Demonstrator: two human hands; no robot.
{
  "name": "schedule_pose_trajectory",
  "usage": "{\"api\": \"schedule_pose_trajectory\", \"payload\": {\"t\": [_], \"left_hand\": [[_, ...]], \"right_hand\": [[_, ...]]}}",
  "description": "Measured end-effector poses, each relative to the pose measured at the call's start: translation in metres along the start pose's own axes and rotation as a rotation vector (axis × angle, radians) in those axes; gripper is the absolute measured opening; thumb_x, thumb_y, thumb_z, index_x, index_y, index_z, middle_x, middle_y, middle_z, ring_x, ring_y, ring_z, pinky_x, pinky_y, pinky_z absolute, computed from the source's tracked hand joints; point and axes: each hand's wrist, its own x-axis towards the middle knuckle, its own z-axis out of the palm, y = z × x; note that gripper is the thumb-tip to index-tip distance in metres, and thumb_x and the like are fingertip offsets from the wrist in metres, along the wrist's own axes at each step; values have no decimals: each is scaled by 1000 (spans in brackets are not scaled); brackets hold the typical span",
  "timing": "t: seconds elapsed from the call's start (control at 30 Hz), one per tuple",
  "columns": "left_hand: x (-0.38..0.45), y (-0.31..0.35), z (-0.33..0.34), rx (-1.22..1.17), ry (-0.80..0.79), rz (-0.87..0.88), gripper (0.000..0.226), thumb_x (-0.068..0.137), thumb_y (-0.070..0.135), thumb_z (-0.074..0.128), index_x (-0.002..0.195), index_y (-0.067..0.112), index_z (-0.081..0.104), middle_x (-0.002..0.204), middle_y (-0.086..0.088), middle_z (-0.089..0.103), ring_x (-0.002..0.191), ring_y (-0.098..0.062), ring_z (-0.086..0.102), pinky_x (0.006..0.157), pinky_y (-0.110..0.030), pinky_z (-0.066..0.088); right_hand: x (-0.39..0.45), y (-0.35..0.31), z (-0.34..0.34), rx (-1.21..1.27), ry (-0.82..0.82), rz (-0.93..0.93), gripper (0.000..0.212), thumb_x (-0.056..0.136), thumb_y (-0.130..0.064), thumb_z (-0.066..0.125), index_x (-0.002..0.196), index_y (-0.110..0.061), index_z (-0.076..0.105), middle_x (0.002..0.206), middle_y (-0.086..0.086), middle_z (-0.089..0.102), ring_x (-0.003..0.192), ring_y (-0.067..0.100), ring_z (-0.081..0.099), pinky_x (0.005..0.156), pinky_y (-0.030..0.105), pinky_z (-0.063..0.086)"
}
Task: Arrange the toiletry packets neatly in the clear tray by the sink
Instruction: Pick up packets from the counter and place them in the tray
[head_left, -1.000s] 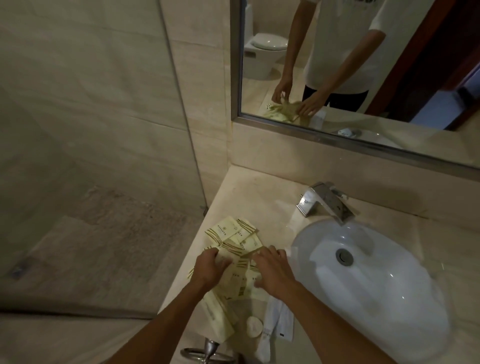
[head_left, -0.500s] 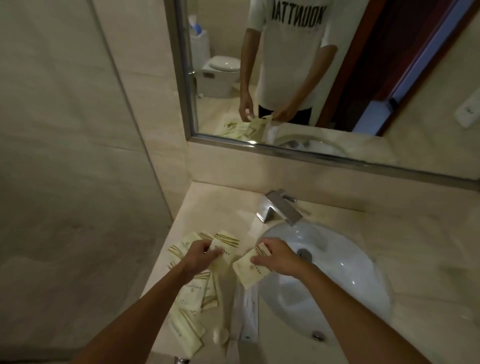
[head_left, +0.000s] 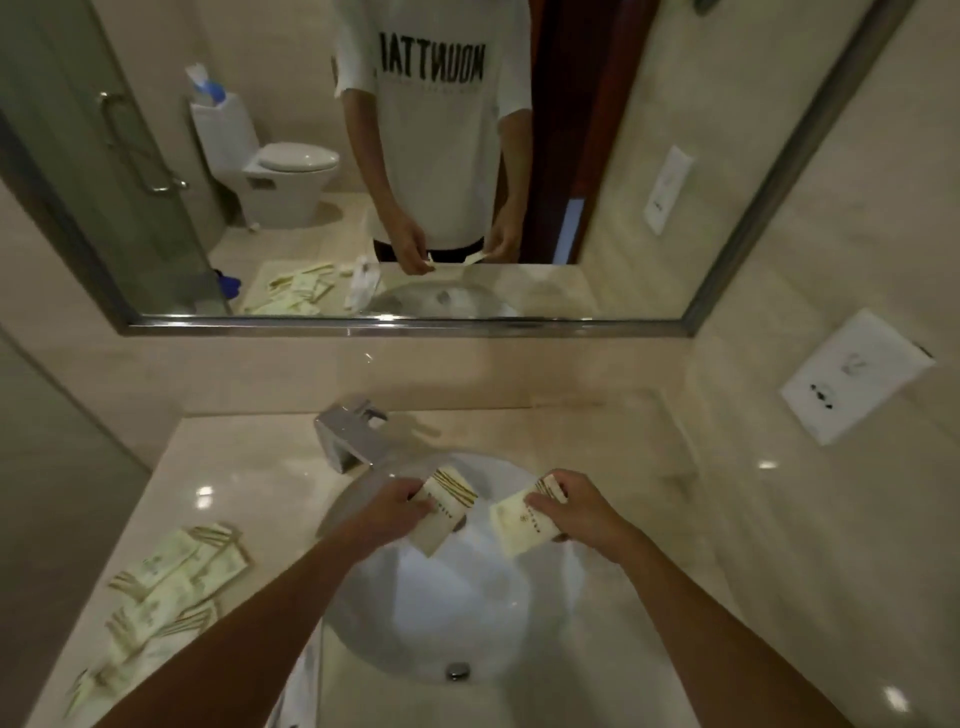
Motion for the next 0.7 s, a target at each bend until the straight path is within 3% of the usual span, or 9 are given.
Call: {"api": "schedule_pose_trajectory", "payload": {"t": [0.07,0.17,0.3,0.43,0.6,0.7], "left_hand": [[13,21,25,-2,-16,-24,12,92,5,54,93,11,64,91,-10,62,80,-20,59,68,-26,47],[30,50,60,53,1,-29,15,90,7,57,101,2,67,94,-9,65,78,-17,61,65,-25,50],[45,65,97,137,18,-54,10,86,9,59,91,7,68,94,-9,68,82,-20,64,71,-29,51],[54,60,117,160,-13,-67,7,87,11,58,83,13,63,86,-3,64,74,-14,61,59,-20,46],[70,48,126,175,-22,-55,11,86,15,57,84,20,66,94,-8,71,88,-25,68,75,-35,54],[81,42,130,158,-38,-59,15,88,10,54,92,12,68,98,-12,70,88,-26,68,72,-32,54]], "right_hand": [[1,22,-32,48,61,22,23,90,-24,65,92,-3,58,88,10,61,74,18,62,48,27,54],[6,56,-70,123,183,63,23,89,-20,68,90,1,57,88,13,61,69,19,61,41,28,52],[16,96,-95,221,298,185,22,85,-10,71,94,7,60,94,18,67,72,21,66,43,30,56],[27,121,-91,358,355,309,15,83,-2,72,94,-2,61,94,12,64,72,17,63,44,23,56],[53,135,-70,495,459,452,18,79,0,74,92,8,64,93,21,68,56,16,63,38,15,48],[64,140,-58,506,517,492,21,79,-5,75,94,7,68,82,17,69,45,10,58,32,11,39]]}}
